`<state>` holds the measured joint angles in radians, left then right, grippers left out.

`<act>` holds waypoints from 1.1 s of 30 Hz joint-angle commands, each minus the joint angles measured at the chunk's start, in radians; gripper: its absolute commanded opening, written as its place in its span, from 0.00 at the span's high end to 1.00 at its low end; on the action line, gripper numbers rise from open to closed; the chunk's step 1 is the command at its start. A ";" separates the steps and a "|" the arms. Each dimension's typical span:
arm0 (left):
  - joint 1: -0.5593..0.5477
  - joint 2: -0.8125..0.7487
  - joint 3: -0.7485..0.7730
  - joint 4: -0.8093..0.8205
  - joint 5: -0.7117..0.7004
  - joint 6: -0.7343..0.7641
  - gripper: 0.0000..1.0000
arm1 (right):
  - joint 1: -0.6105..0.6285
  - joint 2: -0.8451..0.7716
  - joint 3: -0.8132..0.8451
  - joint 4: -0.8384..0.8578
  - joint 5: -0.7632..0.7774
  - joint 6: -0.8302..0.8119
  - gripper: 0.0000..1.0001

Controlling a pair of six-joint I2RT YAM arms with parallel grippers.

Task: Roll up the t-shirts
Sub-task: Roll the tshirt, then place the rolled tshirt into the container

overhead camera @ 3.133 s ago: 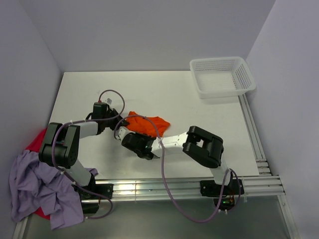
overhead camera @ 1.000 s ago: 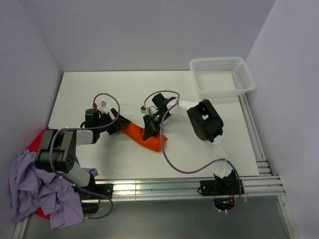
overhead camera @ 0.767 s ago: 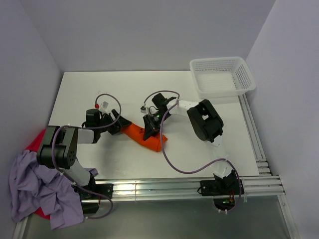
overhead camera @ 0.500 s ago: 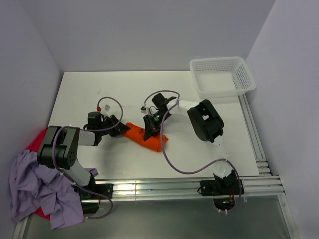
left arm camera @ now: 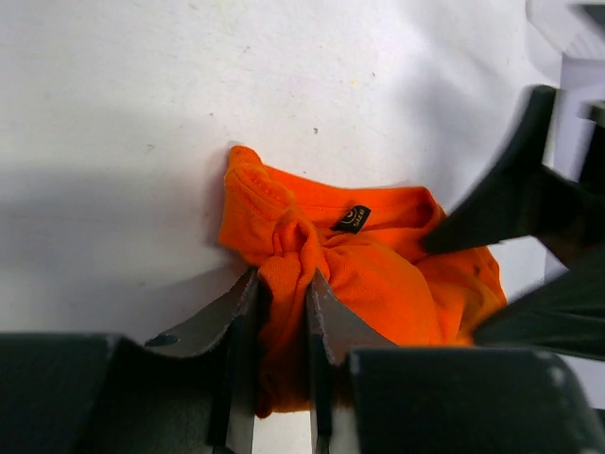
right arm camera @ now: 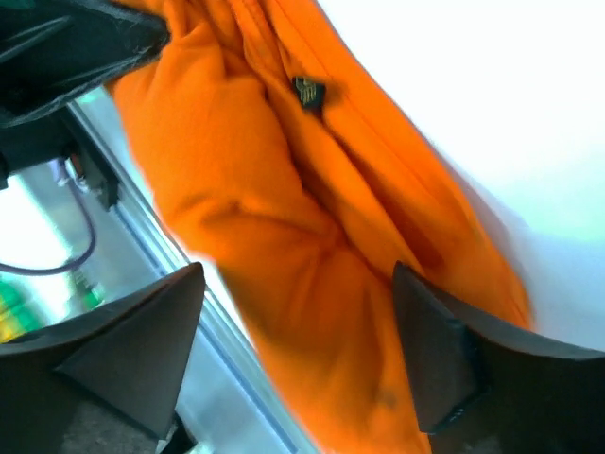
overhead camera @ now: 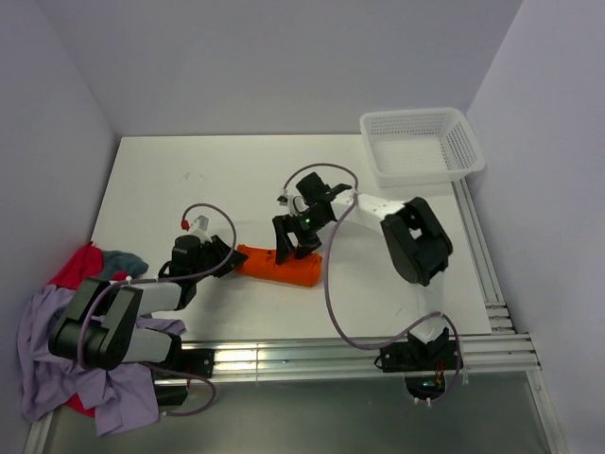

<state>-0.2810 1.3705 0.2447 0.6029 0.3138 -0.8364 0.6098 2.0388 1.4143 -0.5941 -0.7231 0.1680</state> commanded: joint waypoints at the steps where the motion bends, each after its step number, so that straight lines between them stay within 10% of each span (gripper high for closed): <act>1: -0.010 -0.053 -0.019 -0.046 -0.094 -0.001 1.00 | -0.027 -0.239 -0.122 0.167 0.103 0.096 0.09; 17: -0.046 0.039 0.071 -0.141 -0.151 0.031 1.00 | -0.196 -0.755 -0.823 0.689 0.203 0.453 0.00; 33: -0.047 0.067 0.149 -0.216 -0.140 0.057 1.00 | -0.166 -0.609 -0.971 1.107 0.165 0.637 0.00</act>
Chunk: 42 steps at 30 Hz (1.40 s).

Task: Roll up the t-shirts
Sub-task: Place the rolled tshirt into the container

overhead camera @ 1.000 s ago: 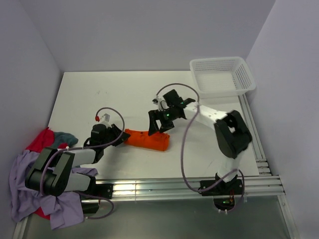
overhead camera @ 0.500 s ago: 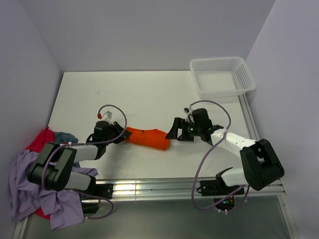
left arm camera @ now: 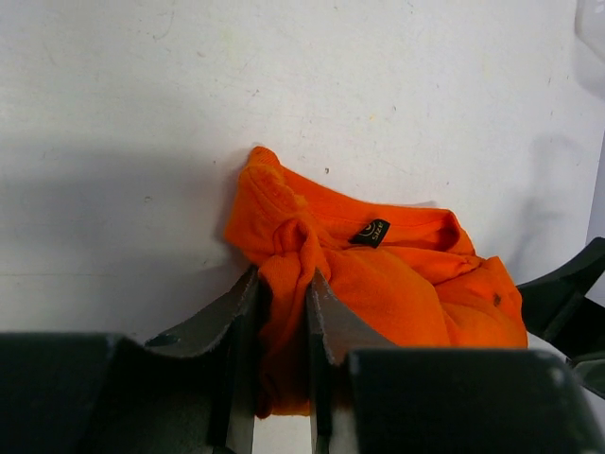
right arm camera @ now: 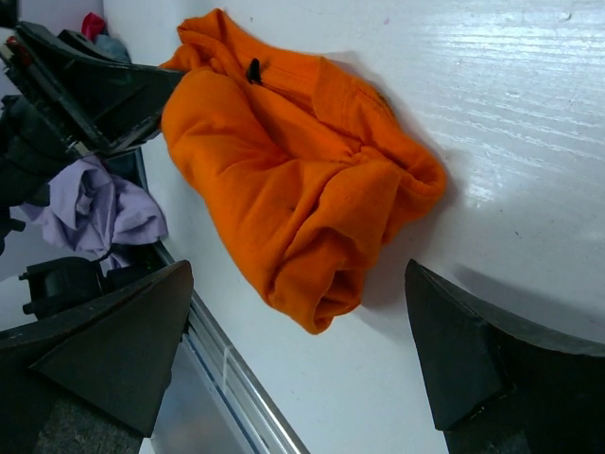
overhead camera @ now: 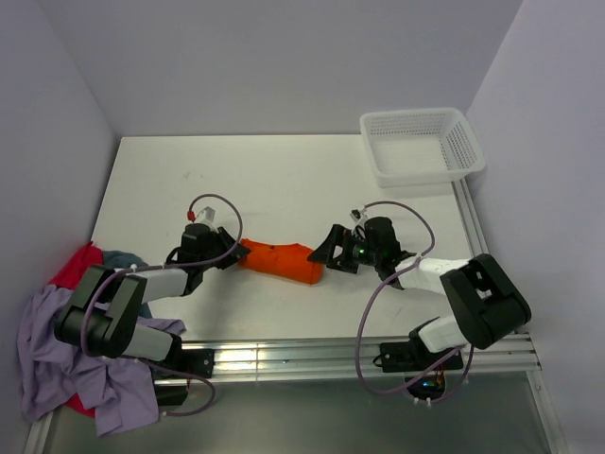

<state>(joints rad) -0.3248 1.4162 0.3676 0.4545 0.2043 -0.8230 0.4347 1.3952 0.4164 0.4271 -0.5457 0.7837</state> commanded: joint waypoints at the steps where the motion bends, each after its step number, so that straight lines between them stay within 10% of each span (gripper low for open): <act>1: -0.003 0.026 0.030 -0.071 -0.025 0.044 1.00 | 0.012 0.048 0.038 0.084 -0.007 0.023 0.01; 22: -0.007 0.112 0.094 -0.135 -0.063 0.065 1.00 | 0.125 0.209 0.074 0.058 0.303 0.051 0.20; 38: -0.022 0.127 0.108 -0.123 -0.083 0.053 1.00 | 0.125 0.240 0.096 0.090 0.329 0.054 0.95; 42: -0.056 0.144 0.157 -0.137 -0.085 0.024 1.00 | 0.122 0.209 0.159 0.026 0.345 0.034 1.00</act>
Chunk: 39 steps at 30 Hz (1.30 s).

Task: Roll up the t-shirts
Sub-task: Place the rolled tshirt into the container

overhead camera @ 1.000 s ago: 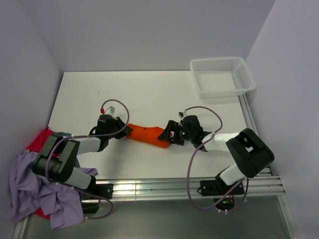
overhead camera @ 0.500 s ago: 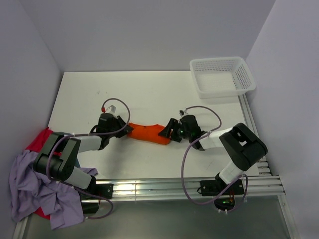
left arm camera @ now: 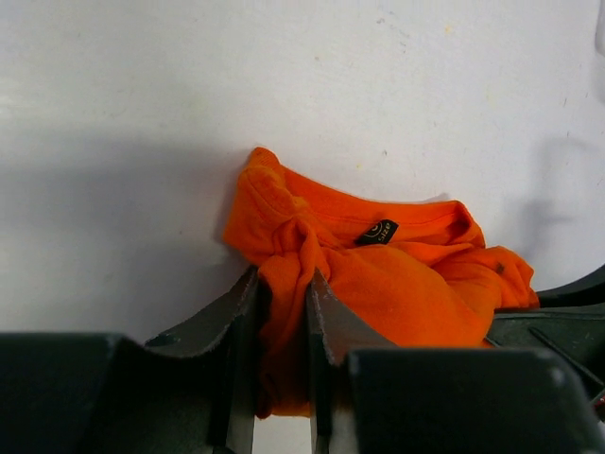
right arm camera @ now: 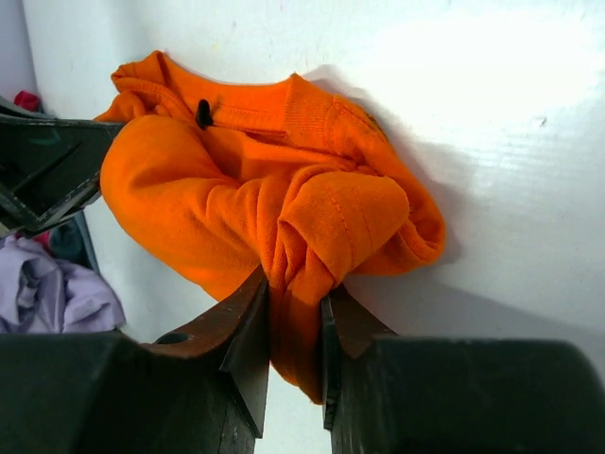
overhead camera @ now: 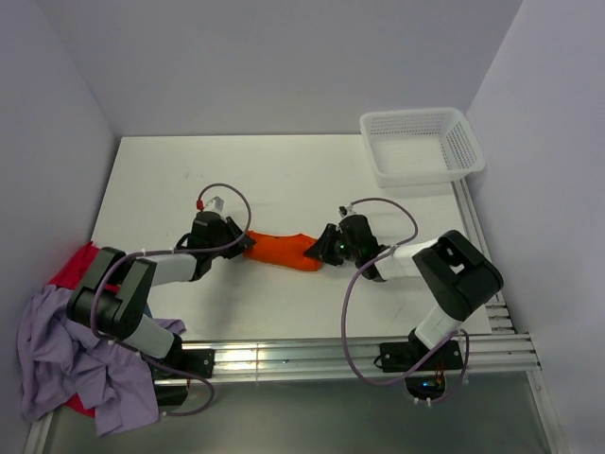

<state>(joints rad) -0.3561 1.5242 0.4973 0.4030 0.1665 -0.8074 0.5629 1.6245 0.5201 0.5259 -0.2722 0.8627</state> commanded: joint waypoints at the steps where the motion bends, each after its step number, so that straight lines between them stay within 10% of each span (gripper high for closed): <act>1: -0.035 0.039 0.056 -0.095 -0.045 0.002 1.00 | -0.009 -0.029 0.063 -0.085 0.071 -0.047 1.00; 15: -0.102 0.128 0.604 -0.265 -0.045 -0.038 1.00 | -0.279 -0.117 0.480 -0.458 0.030 -0.165 1.00; 30: -0.276 1.025 1.995 -0.264 0.146 0.020 1.00 | -0.555 0.115 0.974 -0.742 0.254 -0.332 1.00; 39: -0.365 0.958 1.724 -0.072 0.110 0.128 1.00 | -0.568 0.406 1.111 -0.834 0.105 -0.337 1.00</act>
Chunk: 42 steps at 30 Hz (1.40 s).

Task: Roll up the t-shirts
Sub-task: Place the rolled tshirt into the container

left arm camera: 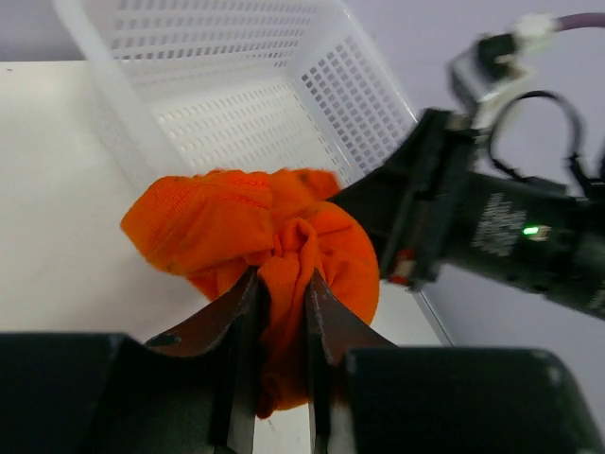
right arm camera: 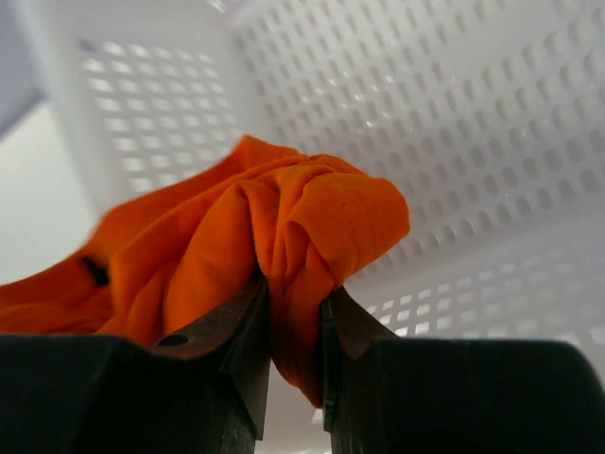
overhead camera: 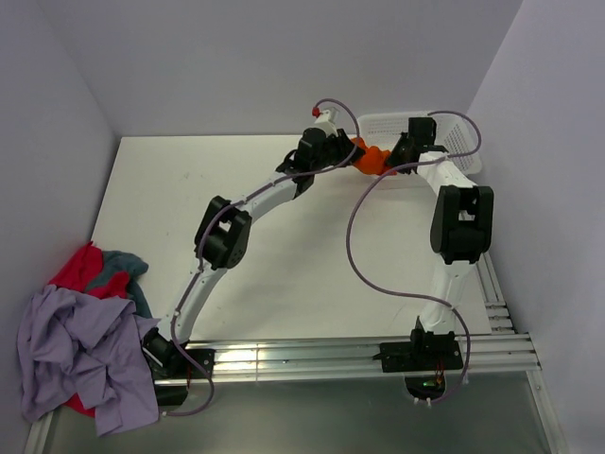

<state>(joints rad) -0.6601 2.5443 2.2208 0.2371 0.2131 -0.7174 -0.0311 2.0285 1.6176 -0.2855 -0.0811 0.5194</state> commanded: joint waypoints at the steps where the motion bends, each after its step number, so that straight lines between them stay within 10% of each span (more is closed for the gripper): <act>1: -0.067 -0.070 -0.015 0.088 0.030 0.050 1.00 | 0.063 0.006 -0.005 -0.021 -0.110 0.010 1.00; 18: 0.109 -0.702 -0.829 0.058 -0.176 0.006 1.00 | 0.327 -0.252 -0.220 0.045 -0.252 -0.002 1.00; 42: 0.001 -0.424 -0.670 -0.116 -0.207 -0.083 1.00 | 0.039 -0.341 -0.417 0.054 -0.298 -0.070 1.00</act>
<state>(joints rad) -0.6441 2.0964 1.5024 0.1604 0.0181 -0.7910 0.0021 1.6871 1.2137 -0.3012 -0.3664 0.4603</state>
